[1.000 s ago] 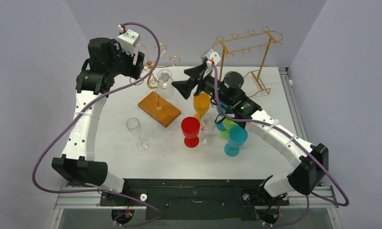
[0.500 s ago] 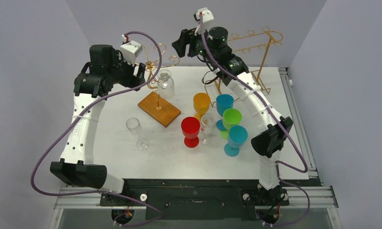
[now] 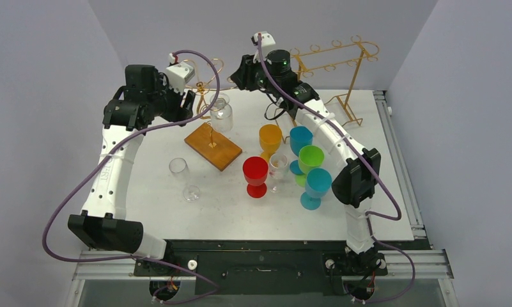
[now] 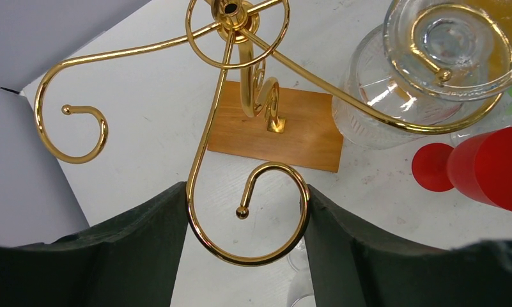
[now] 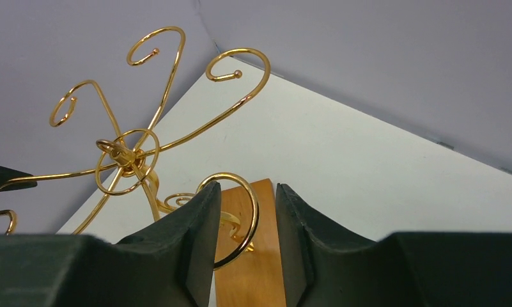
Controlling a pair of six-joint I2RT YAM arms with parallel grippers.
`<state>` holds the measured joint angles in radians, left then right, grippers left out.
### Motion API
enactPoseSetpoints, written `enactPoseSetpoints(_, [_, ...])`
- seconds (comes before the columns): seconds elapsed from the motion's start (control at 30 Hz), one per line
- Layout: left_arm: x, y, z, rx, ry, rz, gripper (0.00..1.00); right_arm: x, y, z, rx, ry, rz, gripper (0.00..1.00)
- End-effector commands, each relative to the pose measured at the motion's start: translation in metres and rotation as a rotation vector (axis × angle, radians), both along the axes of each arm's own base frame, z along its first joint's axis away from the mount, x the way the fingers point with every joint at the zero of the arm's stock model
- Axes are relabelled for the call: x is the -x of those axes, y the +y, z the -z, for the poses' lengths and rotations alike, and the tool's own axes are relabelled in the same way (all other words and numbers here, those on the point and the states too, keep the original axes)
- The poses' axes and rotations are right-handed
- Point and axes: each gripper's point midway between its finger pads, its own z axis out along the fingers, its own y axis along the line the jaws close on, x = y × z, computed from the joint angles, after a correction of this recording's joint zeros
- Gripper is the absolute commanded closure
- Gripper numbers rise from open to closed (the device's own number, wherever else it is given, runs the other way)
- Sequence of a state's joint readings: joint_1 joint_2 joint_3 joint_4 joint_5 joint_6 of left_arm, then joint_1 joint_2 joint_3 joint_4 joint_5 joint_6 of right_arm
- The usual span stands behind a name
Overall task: Place the wine glass upside down on the wine glass rack
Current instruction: Adjust the wine rack at the center of the board.
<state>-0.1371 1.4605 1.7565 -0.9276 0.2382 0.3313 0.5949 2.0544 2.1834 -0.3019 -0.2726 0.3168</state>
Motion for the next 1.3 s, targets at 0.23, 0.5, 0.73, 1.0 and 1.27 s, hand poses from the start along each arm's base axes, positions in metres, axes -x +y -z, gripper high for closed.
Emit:
enactPoseSetpoints(0.23, [-0.034,0.036,-0.030,-0.090,-0.164,-0.097,0.44,0.024,-0.015,-0.022,-0.062,-0.041,0.008,0.88])
enactPoseSetpoints(0.5, [-0.051,0.050,-0.038,-0.107,-0.207,-0.131,0.45,0.045,-0.018,-0.017,-0.086,-0.012,0.009,0.95])
enactPoseSetpoints(0.73, [-0.073,0.052,-0.046,-0.108,-0.249,-0.142,0.46,0.070,-0.004,0.006,-0.061,0.053,-0.003,0.95])
enactPoseSetpoints(1.0, [-0.095,0.055,-0.052,-0.135,-0.271,-0.145,0.46,0.095,0.010,0.025,-0.064,0.114,-0.042,0.91])
enactPoseSetpoints(1.27, [-0.099,0.058,-0.056,-0.162,-0.283,-0.144,0.43,0.094,0.007,0.021,-0.080,0.139,-0.046,0.76])
